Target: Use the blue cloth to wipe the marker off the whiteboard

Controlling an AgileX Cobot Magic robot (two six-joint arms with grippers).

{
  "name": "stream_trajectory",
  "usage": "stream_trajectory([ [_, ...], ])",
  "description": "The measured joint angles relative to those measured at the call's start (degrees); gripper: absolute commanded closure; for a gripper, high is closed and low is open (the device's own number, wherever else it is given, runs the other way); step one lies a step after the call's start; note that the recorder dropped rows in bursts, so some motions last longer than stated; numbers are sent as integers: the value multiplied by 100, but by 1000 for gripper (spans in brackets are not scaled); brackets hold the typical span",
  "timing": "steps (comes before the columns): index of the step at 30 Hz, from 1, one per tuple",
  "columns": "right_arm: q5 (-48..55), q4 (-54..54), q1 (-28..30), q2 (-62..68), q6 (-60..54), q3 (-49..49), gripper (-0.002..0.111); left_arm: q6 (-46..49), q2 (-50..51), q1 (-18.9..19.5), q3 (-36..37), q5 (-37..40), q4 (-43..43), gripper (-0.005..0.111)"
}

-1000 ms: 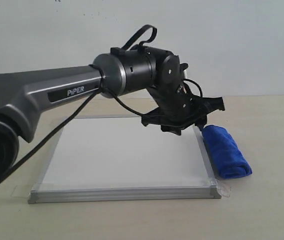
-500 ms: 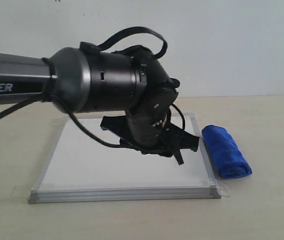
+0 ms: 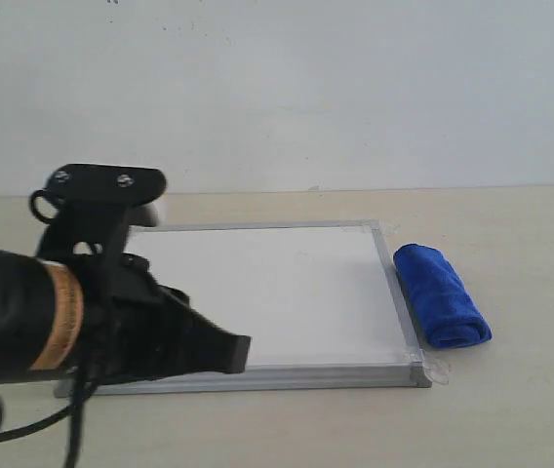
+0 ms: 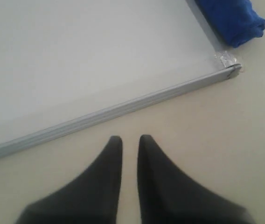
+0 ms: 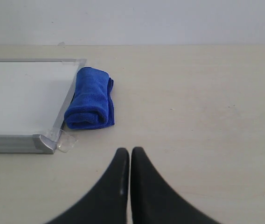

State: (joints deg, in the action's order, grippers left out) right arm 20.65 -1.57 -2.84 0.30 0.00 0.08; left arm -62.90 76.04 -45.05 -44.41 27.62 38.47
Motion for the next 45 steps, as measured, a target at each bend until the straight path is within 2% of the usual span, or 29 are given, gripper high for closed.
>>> stream_trajectory([
  [10, 0, 0, 0, 0, 0, 0, 107, -407, -2353, 0, 1071, -34, 22, 103],
  [14, 0, 0, 0, 0, 0, 0, 107, -453, -2995, 0, 1359, -34, -73, 103],
  [22, 0, 0, 0, 0, 0, 0, 107, -453, -3960, 0, 1484, 12, -254, 103],
  [26, 0, 0, 0, 0, 0, 0, 107, 0, -4295, 0, 1484, 61, -254, 103],
  [29, 0, 0, 0, 0, 0, 0, 107, 289, -4640, 0, 1484, 339, -254, 103],
  [38, 0, 0, 0, 0, 0, 0, 107, 409, -6030, 0, 1484, 1879, -178, 103],
  [45, 0, 0, 0, 0, 0, 0, 107, 454, -6868, 33, 1504, 2031, -153, 103],
])
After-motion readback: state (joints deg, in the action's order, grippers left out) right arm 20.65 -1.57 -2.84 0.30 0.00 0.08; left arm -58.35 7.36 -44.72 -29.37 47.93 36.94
